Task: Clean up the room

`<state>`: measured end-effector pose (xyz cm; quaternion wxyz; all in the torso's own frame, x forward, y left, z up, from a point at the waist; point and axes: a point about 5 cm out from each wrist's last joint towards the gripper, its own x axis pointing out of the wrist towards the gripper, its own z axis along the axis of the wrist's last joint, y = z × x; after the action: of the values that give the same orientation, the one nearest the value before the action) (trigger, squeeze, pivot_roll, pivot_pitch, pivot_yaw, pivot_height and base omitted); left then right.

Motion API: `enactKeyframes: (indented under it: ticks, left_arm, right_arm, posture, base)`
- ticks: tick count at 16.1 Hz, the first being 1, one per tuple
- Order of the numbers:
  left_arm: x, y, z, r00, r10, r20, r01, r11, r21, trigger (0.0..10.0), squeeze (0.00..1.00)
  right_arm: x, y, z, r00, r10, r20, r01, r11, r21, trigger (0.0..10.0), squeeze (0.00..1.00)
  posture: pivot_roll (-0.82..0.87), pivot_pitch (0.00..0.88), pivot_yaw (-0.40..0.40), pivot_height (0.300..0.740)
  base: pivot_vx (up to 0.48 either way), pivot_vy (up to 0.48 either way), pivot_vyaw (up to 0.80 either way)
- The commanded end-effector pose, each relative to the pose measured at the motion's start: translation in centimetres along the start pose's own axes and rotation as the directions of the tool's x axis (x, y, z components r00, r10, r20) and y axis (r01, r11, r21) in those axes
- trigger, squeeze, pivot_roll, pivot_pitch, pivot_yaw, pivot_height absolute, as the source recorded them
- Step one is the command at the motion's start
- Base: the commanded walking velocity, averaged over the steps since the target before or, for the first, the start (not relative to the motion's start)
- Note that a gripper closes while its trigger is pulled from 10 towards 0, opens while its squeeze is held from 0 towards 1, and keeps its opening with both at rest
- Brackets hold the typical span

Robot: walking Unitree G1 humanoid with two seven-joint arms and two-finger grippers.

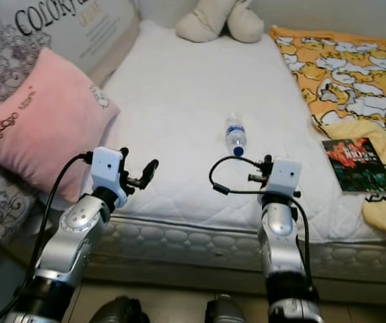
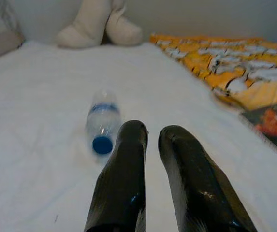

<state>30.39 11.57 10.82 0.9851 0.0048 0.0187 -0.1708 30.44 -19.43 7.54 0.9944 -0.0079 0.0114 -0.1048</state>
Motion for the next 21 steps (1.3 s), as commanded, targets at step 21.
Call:
enactKeyframes:
  ticks: [21]
  left_arm:
    - [1.2,-0.1,-0.5,0.999,0.041,0.031,-0.04,0.999,-0.012,10.0,0.0]
  right_arm:
    - [-1.5,0.0,-0.1,0.999,0.023,-0.04,-0.024,0.999,-0.037,10.0,1.0]
  posture:
    - [-0.06,0.0,0.006,0.683]
  base:
    - [0.0,0.0,-0.07]
